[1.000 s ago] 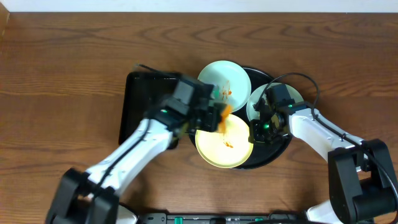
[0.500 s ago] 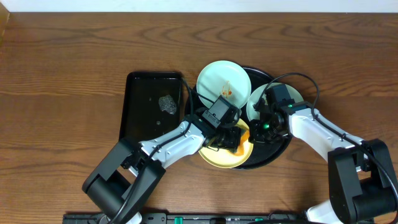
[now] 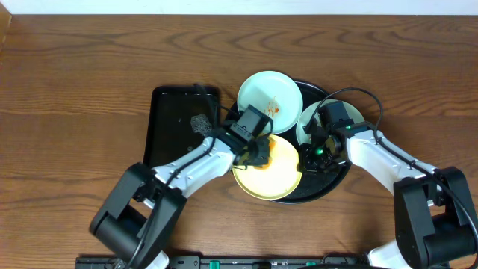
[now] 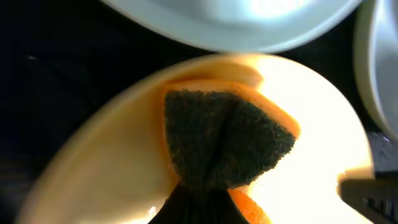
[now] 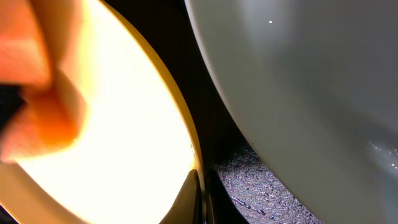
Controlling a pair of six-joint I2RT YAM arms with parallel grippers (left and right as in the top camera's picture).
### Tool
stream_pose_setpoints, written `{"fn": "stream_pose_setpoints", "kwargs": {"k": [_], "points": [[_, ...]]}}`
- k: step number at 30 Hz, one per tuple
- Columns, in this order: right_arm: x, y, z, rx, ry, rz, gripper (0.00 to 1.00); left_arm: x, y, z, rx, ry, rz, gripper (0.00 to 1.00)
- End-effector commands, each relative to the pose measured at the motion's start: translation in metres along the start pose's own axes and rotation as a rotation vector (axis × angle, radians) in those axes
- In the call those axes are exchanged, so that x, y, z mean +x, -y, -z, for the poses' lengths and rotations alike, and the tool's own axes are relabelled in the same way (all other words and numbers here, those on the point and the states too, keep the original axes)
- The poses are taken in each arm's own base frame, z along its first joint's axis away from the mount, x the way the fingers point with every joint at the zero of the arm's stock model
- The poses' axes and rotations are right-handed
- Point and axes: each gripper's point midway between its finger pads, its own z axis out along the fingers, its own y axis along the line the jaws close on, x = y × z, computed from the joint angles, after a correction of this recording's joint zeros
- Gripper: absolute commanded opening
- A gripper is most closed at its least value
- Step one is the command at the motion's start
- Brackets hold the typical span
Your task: Clean dirty plates on tray and stack at the side
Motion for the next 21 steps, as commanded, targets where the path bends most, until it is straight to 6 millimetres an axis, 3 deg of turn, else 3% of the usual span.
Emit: {"fn": "stream_pose_setpoints", "kwargs": {"k": [1,5,11,15,21], "points": [[0.004,0.002,-0.004,0.022,-0.016,0.006,0.01,-0.011,-0.013,0.023,-0.062,0.074,-0.055,0.08],[0.005,0.001,-0.004,0.014,-0.022,0.005,0.01,-0.01,-0.012,0.062,-0.062,0.107,-0.097,0.08],[0.002,-0.008,0.0,-0.027,-0.007,0.045,0.01,-0.022,-0.047,0.107,-0.174,0.203,-0.038,0.08],[-0.007,-0.016,0.015,-0.03,0.055,0.089,0.01,-0.038,-0.073,0.12,-0.201,0.244,0.037,0.08],[-0.024,-0.013,0.053,0.087,0.229,0.142,0.01,-0.053,-0.12,0.122,-0.246,0.251,0.15,0.08]]}}
